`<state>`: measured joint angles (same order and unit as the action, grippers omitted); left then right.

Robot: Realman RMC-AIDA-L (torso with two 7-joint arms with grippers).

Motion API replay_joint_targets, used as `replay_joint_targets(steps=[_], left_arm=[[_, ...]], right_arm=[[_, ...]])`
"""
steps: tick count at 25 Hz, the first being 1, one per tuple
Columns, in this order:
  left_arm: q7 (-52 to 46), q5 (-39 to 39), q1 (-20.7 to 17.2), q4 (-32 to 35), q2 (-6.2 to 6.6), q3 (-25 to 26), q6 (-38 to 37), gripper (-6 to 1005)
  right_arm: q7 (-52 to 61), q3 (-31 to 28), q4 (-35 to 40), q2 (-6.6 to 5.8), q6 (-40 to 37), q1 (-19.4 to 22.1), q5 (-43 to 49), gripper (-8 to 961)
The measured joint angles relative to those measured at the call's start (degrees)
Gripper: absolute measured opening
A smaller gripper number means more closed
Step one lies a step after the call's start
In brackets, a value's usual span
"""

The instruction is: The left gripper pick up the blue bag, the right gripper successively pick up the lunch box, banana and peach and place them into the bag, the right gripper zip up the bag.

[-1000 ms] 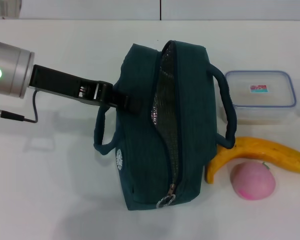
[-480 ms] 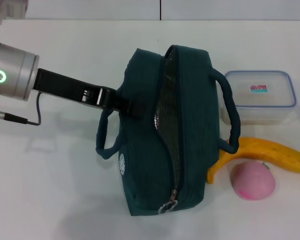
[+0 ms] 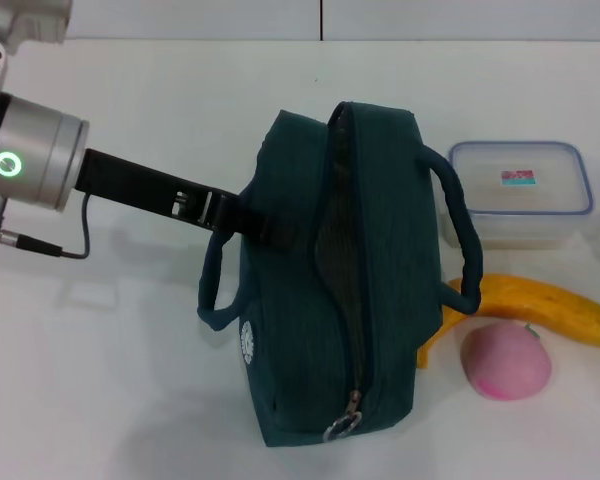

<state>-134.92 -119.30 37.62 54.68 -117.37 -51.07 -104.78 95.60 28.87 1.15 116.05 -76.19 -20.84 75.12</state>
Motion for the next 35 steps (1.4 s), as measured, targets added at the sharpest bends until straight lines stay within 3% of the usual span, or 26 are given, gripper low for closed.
replay_joint_targets(steps=[5, 12, 30, 35], left_arm=[[0.8, 0.0, 0.5, -1.6, 0.41, 0.0, -0.1, 37], [1.3, 0.1, 0.7, -1.7, 0.44, -0.1, -0.1, 37], [1.3, 0.3, 0.3, -1.7, 0.3, 0.0, -0.1, 37], [1.2, 0.3, 0.3, -1.7, 0.09, 0.0, -0.1, 37]], right_arm=[[0.1, 0.0, -2.5, 0.1, 0.6, -2.4, -2.4, 595], [0.3, 0.7, -3.2, 0.16, 8.3, -6.1, -2.0, 591], [0.0, 0.8, -5.8, 0.14, 1.6, -4.3, -1.3, 580], [0.0, 0.8, -5.5, 0.01, 2.3, -4.0, -1.3, 444]])
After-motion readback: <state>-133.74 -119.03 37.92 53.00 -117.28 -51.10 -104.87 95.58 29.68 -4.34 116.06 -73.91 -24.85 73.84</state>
